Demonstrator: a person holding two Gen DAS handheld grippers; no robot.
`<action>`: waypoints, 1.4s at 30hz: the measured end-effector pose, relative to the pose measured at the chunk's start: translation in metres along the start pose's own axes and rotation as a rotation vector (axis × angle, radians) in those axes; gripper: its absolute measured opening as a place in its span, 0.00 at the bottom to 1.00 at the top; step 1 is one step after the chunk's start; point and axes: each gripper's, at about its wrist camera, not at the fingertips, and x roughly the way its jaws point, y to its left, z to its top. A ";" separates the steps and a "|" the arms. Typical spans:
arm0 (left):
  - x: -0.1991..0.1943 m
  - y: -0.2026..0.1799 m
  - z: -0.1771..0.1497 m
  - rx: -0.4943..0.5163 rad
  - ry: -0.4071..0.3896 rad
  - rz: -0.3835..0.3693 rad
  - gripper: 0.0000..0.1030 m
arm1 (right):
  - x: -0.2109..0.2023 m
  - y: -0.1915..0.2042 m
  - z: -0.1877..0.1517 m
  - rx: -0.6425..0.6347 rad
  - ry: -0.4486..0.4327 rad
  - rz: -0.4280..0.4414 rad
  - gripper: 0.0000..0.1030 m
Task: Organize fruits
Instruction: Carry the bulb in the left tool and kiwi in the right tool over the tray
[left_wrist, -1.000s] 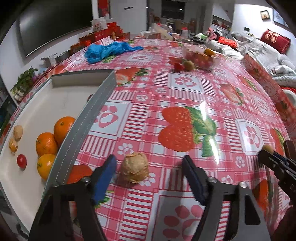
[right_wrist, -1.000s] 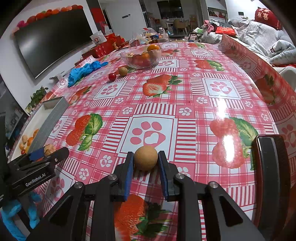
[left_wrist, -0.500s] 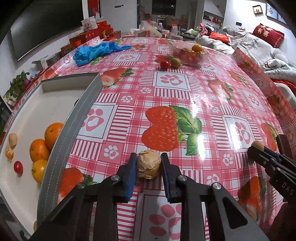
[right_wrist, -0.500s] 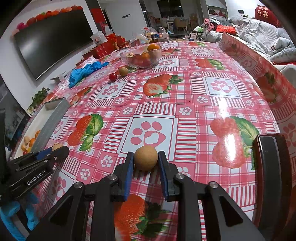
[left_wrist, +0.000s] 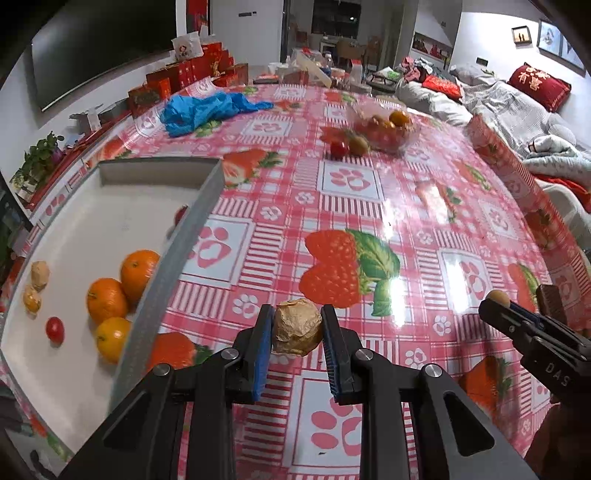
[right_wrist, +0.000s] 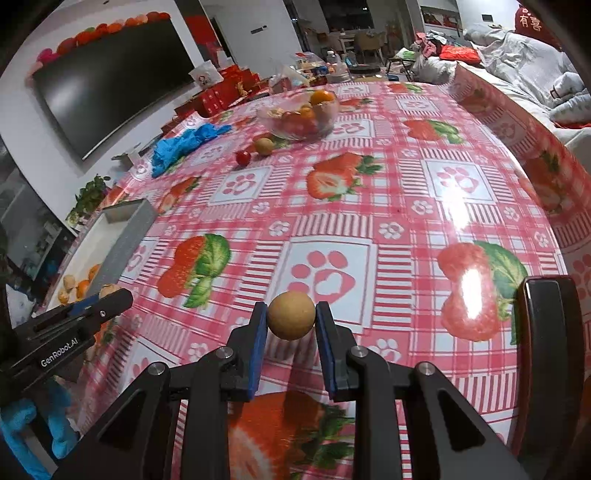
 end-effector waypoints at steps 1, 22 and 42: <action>-0.004 0.003 0.000 -0.005 -0.007 0.000 0.26 | -0.001 0.005 0.000 -0.003 -0.003 0.001 0.28; -0.041 0.077 -0.004 -0.107 -0.106 0.009 0.26 | -0.007 0.082 0.025 -0.148 0.018 0.065 0.28; -0.040 0.160 0.008 -0.177 -0.121 0.129 0.26 | 0.028 0.206 0.066 -0.309 0.095 0.220 0.28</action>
